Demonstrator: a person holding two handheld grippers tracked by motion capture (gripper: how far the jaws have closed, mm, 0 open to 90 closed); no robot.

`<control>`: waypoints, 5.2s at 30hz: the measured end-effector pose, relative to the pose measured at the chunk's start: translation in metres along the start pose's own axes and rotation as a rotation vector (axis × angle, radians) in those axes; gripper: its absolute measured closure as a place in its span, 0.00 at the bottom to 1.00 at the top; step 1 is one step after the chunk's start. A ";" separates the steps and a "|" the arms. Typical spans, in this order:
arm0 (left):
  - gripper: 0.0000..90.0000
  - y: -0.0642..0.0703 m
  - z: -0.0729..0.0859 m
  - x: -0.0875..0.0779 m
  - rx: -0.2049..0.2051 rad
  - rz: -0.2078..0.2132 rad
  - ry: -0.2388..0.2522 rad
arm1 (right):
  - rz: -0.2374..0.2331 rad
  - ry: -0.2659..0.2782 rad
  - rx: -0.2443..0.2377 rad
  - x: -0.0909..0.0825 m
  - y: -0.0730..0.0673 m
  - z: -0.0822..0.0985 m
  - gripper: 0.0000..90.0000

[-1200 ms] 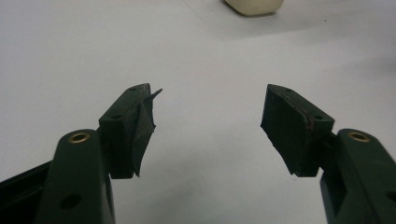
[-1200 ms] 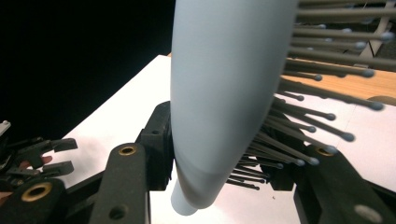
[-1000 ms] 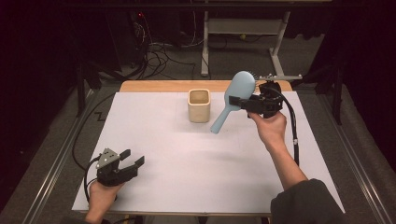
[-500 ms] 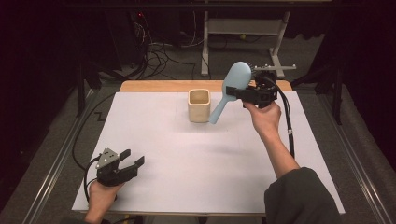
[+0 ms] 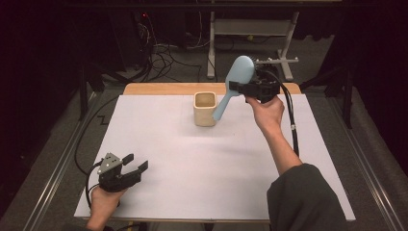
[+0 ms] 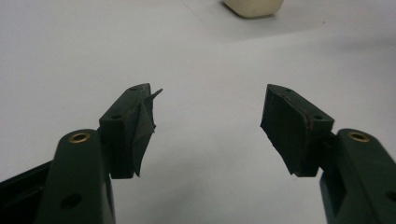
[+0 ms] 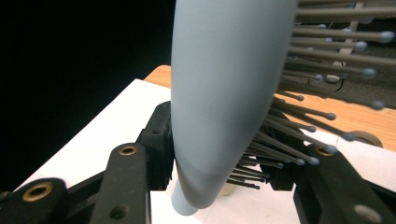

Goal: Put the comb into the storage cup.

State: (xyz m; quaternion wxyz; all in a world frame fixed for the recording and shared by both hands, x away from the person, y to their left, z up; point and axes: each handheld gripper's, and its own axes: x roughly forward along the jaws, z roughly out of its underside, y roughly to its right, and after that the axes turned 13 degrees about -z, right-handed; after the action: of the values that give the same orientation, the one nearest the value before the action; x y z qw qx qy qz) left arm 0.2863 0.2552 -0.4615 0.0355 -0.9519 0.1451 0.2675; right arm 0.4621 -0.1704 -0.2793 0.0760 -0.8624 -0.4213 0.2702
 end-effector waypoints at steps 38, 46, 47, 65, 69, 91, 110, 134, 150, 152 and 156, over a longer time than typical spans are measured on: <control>0.39 0.002 0.001 -0.001 0.004 0.002 0.001 | 0.097 0.028 -0.001 0.048 0.001 -0.028 0.60; 0.39 0.002 0.001 -0.002 0.005 0.003 0.000 | 0.113 0.014 -0.005 0.056 0.002 -0.026 0.60; 0.39 0.002 0.001 -0.002 0.005 0.002 0.003 | 0.115 0.013 -0.006 0.057 0.002 -0.026 0.60; 0.39 0.003 0.001 -0.002 0.017 -0.001 0.001 | 0.139 -0.069 -0.040 0.072 0.000 -0.015 0.59; 0.39 0.003 0.001 -0.002 0.016 0.001 -0.001 | 0.143 -0.082 -0.041 0.076 -0.001 -0.013 0.59; 0.39 0.002 0.001 -0.004 0.012 -0.005 0.007 | 0.147 -0.108 -0.041 0.086 0.002 -0.003 0.59; 0.39 0.002 0.001 -0.005 0.015 -0.006 0.010 | 0.138 -0.127 -0.030 0.092 0.003 0.006 0.59; 0.39 0.001 0.001 -0.005 0.017 -0.006 0.011 | 0.139 -0.172 -0.041 0.104 0.001 0.014 0.58; 0.39 0.001 0.001 -0.004 0.015 -0.005 0.010 | 0.136 -0.201 -0.031 0.110 0.004 0.021 0.57; 0.39 0.001 0.001 -0.004 0.014 -0.005 0.010 | 0.135 -0.202 -0.031 0.110 0.005 0.022 0.57; 0.39 0.002 0.001 -0.004 0.015 -0.005 0.010 | 0.136 -0.203 -0.028 0.110 0.005 0.023 0.57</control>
State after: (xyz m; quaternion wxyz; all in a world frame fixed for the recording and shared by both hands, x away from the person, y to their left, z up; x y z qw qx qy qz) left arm 0.2821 0.2549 -0.4607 0.0428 -0.9533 0.1448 0.2616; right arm 0.5085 -0.0919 -0.3444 0.0026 -0.8581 -0.3712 0.3547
